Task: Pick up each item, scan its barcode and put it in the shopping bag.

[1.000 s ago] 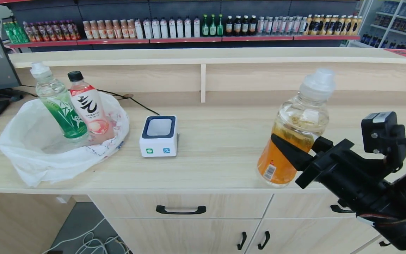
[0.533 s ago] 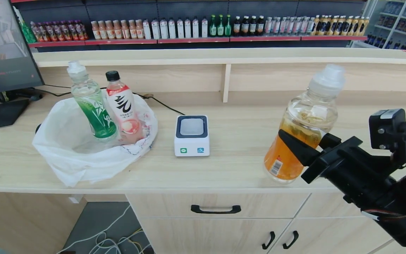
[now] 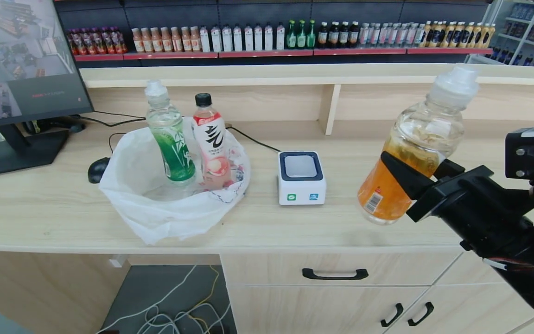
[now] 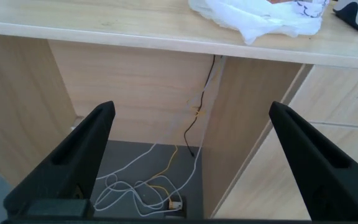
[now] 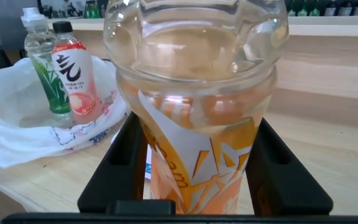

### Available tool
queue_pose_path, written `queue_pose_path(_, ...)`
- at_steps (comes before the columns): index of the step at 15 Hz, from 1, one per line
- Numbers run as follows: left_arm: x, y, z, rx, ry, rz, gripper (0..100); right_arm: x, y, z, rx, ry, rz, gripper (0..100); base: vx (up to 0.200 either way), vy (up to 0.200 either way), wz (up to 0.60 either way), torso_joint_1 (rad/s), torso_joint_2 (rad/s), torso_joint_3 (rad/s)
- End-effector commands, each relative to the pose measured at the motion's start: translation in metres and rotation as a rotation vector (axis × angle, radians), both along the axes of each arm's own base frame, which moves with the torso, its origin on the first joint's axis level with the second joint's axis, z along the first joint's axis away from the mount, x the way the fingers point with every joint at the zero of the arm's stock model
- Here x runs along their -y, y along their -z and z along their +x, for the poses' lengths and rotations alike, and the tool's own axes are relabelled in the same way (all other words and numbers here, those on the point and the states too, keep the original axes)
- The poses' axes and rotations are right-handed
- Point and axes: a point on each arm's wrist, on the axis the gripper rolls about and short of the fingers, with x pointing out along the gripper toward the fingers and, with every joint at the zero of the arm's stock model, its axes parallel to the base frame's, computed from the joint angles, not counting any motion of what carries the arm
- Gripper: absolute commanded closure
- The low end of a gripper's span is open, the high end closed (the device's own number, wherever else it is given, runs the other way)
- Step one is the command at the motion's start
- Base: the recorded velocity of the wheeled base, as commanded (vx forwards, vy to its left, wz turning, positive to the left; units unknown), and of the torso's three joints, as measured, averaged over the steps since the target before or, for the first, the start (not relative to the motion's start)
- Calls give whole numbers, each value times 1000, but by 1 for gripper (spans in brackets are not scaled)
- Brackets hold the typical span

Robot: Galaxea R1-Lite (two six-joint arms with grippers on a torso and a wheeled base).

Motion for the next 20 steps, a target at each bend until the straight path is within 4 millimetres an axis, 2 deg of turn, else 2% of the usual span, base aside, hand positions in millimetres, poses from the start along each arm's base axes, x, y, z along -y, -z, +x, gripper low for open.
queue_pose_path(1,0,0,0,-1,-1,-1,0,6,-3,2,15,30,-2,100,0,200,0,2,2,2)
queue_pose_path(7,0,0,0,1,-1,0,0,13,1,0,1,52,-8,100,0,200,0,4,3,1)
queue_pose_path(15,0,0,0,1,-1,4,0,11,-2,2,22,49,-27,100,0,0,0,0,0,0)
queue_pose_path(17,0,0,0,-1,-1,2,0,3,-12,16,74,35,-27,100,0,0,0,0,0,0)
queue_pose_path(18,0,0,0,-1,-1,2,0,-9,-26,37,171,5,-68,100,0,0,0,0,0,0)
queue_pose_path(20,0,0,0,1,-1,2,0,-20,-24,56,243,-43,-172,100,0,0,0,0,0,0)
